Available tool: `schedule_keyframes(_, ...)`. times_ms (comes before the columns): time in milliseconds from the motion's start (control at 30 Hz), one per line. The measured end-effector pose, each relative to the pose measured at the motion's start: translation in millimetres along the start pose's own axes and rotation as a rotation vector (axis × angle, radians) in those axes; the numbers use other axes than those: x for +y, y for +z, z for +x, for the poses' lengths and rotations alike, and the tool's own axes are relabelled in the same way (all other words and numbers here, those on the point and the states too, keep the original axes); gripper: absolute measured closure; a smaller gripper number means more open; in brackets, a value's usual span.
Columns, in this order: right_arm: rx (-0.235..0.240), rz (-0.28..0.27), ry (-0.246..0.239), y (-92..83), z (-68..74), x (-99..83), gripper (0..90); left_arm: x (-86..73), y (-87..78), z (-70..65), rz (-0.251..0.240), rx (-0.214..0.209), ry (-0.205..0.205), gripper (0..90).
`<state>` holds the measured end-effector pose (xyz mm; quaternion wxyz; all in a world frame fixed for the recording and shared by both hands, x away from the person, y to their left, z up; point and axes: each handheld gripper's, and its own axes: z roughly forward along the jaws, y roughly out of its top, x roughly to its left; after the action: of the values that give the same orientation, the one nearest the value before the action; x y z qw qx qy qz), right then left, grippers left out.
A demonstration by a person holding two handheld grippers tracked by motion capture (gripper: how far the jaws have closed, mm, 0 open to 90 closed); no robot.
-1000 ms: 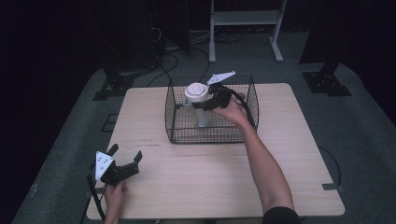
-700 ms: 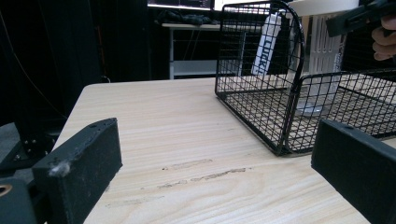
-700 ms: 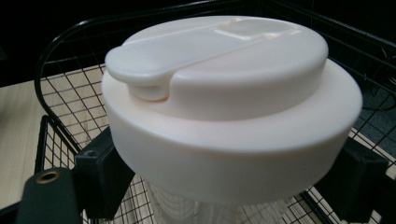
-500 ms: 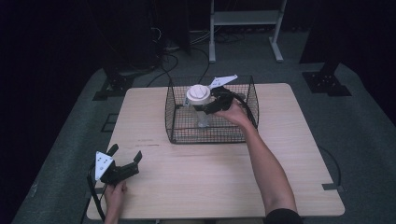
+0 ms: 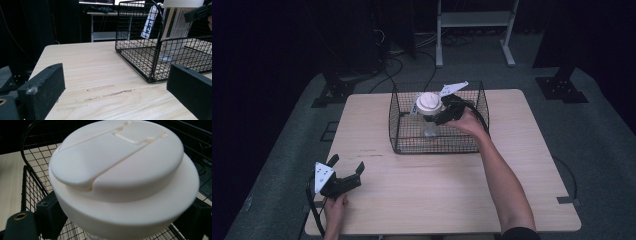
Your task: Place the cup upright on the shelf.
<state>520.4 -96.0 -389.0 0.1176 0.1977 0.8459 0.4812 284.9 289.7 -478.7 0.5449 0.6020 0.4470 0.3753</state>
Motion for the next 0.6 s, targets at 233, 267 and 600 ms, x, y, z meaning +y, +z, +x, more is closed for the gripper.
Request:
schedule_keyframes(233,0.001,-0.004,-0.001,-0.7,1.3,1.2,9.6,0.0,0.0,0.1,0.000,0.000,0.000,0.9)
schedule_keyframes(267,0.001,-0.004,0.001,-0.5,1.4,1.2,8.8,0.0,0.0,0.1,0.000,0.001,0.000,0.9)
schedule_keyframes(600,0.001,-0.031,0.011,-2.0,1.9,3.9,2.2,0.0,0.2,0.1,-0.001,0.001,0.001,0.9)
